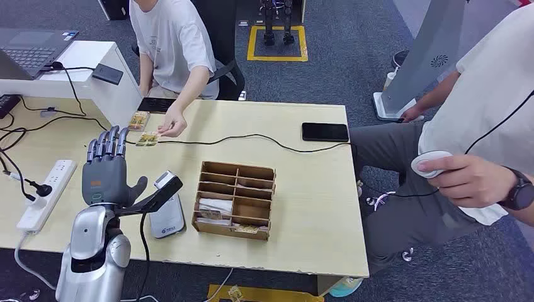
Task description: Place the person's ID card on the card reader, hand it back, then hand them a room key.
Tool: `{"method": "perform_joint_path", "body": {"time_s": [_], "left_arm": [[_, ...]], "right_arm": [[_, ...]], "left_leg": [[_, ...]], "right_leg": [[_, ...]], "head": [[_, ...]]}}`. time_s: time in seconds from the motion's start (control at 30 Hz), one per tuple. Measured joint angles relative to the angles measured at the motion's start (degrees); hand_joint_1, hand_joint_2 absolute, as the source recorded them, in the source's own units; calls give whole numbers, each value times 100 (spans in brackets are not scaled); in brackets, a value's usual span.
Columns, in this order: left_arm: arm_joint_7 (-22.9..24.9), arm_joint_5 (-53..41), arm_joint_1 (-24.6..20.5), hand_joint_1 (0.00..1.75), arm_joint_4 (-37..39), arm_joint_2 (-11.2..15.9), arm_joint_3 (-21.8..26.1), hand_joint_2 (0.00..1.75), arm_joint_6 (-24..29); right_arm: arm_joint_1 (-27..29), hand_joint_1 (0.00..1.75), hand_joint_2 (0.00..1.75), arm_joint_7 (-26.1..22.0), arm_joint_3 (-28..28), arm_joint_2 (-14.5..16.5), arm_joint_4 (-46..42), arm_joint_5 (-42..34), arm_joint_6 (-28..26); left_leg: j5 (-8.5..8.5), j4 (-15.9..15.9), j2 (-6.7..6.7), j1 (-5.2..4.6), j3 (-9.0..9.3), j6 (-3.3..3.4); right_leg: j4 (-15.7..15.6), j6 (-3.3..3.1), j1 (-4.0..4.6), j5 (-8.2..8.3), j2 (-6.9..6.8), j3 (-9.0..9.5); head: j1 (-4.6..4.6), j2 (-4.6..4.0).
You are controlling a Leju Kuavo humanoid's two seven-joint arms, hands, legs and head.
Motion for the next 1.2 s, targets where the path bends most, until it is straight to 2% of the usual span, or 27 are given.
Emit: {"method": "perform_joint_path", "body": {"time_s": [0.33,0.37,0.47,0.5,0.77,1.0,1.2], "left_arm": [[43,0,-40,0,73,3,0,175,3],[45,-1,-47,16,87,3,0,175,3],[48,-1,-62,147,132,4,0,175,6],[48,-1,-63,175,143,3,0,175,4],[-28,9,-66,175,180,0,0,175,6],[-424,126,-56,175,180,5,0,175,147],[-534,506,-46,175,178,-33,0,175,56]], "right_arm": [[1,0,175,14,25,0,0,0,11],[0,0,175,8,32,0,0,0,10],[-1,0,175,-6,45,0,0,0,5],[-1,0,175,-9,46,-1,0,0,2],[0,0,175,-45,46,-1,0,0,-2],[2,0,175,-8,46,-2,0,0,-1],[2,0,175,-4,46,-2,0,0,-38]], "left_leg": [[0,0,0,0,0,0],[0,0,0,0,0,0],[0,0,0,0,0,0],[0,0,0,0,0,0],[0,0,0,0,0,0],[0,0,0,0,-1,0],[0,0,0,0,-1,0]], "right_leg": [[0,0,0,0,0,0],[0,0,0,0,1,0],[0,0,0,0,0,0],[0,0,0,0,0,0],[0,0,0,0,0,0],[0,0,0,0,0,0],[0,0,0,0,0,0]], "head": [[0,0],[0,0],[0,0],[1,0],[0,0],[0,0],[0,0]]}}
